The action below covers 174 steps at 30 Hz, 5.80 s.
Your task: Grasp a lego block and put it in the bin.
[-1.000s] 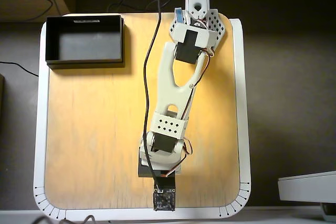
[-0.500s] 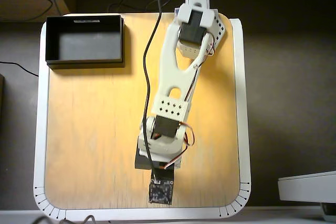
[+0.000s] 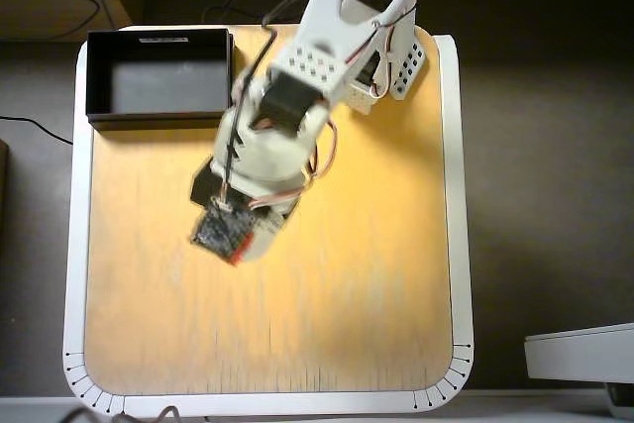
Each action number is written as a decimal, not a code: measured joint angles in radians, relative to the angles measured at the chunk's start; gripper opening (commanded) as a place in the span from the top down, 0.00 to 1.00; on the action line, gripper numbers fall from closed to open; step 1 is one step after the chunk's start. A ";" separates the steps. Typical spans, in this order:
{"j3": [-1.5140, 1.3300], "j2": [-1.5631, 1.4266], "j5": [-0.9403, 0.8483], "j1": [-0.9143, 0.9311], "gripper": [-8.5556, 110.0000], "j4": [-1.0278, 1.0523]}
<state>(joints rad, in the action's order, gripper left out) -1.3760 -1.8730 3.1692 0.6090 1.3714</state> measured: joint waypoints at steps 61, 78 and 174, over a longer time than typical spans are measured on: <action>-0.469 0.064 0.356 0.933 0.92 -0.279; -0.469 0.064 0.385 0.933 0.68 -0.307; -1.643 -1.335 -0.023 -0.621 0.93 -0.207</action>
<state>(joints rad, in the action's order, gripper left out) -3.0189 -3.2076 3.1462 -0.0123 1.1643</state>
